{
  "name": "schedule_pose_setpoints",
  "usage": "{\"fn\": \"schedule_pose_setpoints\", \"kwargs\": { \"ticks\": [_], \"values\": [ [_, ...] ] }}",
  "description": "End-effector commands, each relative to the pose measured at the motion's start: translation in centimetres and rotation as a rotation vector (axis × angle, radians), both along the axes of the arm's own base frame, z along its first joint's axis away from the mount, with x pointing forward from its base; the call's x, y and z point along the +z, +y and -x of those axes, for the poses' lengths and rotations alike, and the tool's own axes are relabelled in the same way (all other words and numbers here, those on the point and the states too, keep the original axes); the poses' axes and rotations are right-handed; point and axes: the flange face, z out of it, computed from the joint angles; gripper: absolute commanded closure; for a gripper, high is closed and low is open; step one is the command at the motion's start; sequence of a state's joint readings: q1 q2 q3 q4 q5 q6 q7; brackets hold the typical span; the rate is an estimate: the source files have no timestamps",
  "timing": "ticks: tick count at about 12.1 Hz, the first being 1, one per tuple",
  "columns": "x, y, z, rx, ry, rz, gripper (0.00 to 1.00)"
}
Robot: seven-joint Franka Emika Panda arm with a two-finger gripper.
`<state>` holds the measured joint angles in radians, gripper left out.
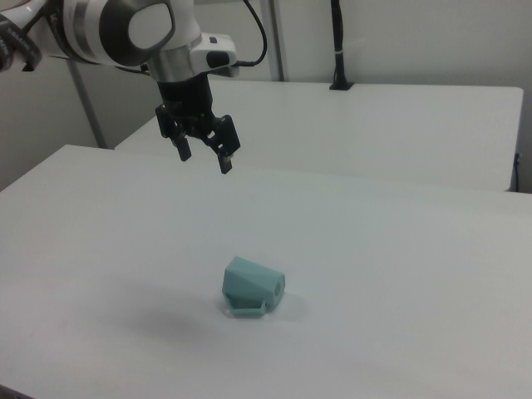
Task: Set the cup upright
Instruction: 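Move the open gripper toward the teal cup lying on its side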
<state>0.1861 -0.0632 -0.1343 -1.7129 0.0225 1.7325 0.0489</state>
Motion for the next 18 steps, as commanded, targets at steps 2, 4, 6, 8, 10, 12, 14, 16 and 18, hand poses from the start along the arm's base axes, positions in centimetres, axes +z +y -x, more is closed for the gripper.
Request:
{"fn": "schedule_pose_setpoints", "kwargs": {
  "ticks": [2,4,6,8,10,12,14,16,18],
  "values": [
    [0.3,-2.0,0.2,0.001,-0.014,0.086,0.00],
    [0.4,-2.0,0.4,0.003,-0.005,0.084,0.00],
    [0.4,-2.2,0.6,-0.001,0.009,0.084,0.00],
    [0.1,-2.1,0.6,-0.003,0.014,0.084,0.00],
    [-0.6,-0.9,1.1,0.023,0.022,0.080,0.00],
    [-0.5,2.3,1.6,0.067,0.023,0.133,0.00],
    [-0.6,6.5,2.2,0.053,0.005,0.271,0.00],
    [-2.0,9.4,2.1,0.032,-0.008,0.381,0.00],
    [-4.0,11.8,1.6,0.008,-0.009,0.426,0.00]
  ]
}}
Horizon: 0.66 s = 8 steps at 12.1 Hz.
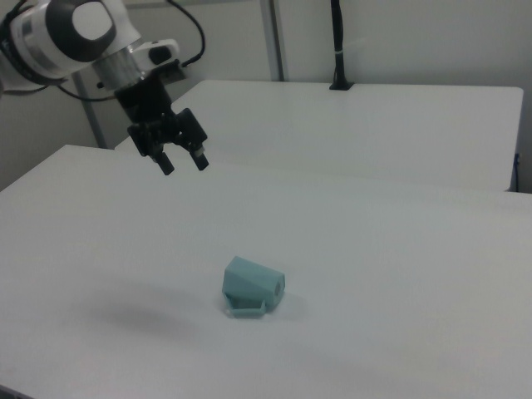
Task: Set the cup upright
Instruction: 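Move the open gripper toward the teal cup lying on its side, then lower the gripper beside the cup's open rim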
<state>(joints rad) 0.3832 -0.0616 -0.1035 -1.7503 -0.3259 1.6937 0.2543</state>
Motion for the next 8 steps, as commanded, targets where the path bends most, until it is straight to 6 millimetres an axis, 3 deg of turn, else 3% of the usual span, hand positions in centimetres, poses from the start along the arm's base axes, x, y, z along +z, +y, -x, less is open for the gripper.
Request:
{"fn": "schedule_pose_setpoints", "kwargs": {
  "ticks": [1,2,5,7,8],
  "values": [
    [-3.8,4.6,-0.3,-0.035,-0.017,0.136,0.00],
    [-5.5,7.2,0.0,-0.008,-0.031,0.203,0.00],
    [-10.1,10.8,2.6,0.131,-0.034,0.405,0.00],
    [-12.0,11.3,2.9,0.160,-0.018,0.456,0.00],
    [-14.3,11.9,2.6,0.176,0.008,0.491,0.00]
  ]
}}
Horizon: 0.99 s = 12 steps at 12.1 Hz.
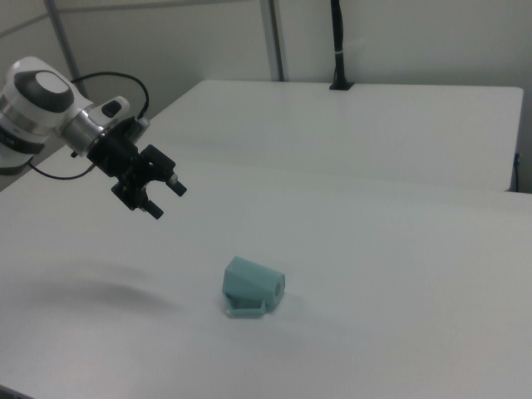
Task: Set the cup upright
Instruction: 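Lower the gripper beside the cup's open rim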
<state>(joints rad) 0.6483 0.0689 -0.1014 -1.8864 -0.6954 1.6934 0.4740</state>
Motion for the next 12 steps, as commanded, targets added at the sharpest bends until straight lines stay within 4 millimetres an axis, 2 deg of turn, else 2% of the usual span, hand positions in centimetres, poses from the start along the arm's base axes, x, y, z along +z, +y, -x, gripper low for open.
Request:
{"fn": "schedule_pose_setpoints", "kwargs": {
  "ticks": [1,2,5,8,10,12],
  "values": [
    [-5.1,0.8,-0.1,0.018,0.045,0.110,0.01],
    [-7.4,1.0,-0.5,0.003,0.044,0.142,0.01],
    [-10.9,1.4,-0.5,-0.005,0.065,0.195,0.02],
    [-12.1,1.0,-0.9,-0.009,0.037,0.248,0.03],
    [-13.4,0.7,-1.2,-0.037,-0.009,0.277,0.00],
    [-13.8,0.7,-1.2,-0.052,-0.032,0.285,0.00]
  ]
}}
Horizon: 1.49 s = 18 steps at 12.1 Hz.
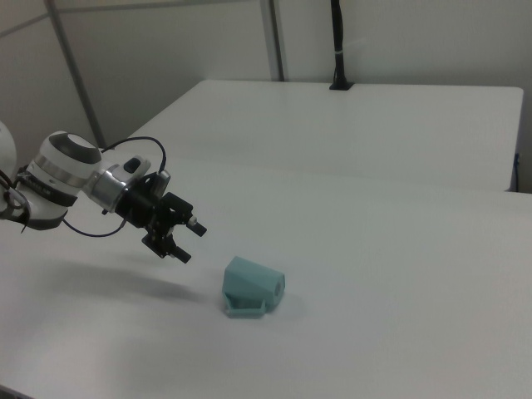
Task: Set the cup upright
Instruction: 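Lower the gripper beside the cup's open rim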
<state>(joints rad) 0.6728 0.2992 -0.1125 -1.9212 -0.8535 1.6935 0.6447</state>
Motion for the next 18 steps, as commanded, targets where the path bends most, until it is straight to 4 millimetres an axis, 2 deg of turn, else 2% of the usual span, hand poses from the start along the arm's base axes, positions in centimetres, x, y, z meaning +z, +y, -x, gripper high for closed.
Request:
{"fn": "schedule_pose_setpoints", "kwargs": {
  "ticks": [1,3,7,10,13,15,16,18],
  "values": [
    [-1.3,-0.4,0.3,-0.027,-0.084,0.061,0.00],
    [-2.2,-1.2,0.1,-0.025,-0.101,0.086,0.00],
    [-3.2,-4.3,-1.2,-0.064,-0.110,0.117,0.00],
    [-3.8,-4.3,-1.0,-0.105,-0.153,0.108,0.00],
    [-4.7,-6.0,-1.5,-0.131,-0.137,0.115,0.01],
    [-4.8,-6.2,-1.9,-0.119,-0.140,0.099,0.02],
    [-4.8,-6.5,-2.1,-0.113,-0.136,0.095,0.08],
    [-5.2,-7.4,-2.4,-0.109,-0.099,0.105,0.29]
  ]
}}
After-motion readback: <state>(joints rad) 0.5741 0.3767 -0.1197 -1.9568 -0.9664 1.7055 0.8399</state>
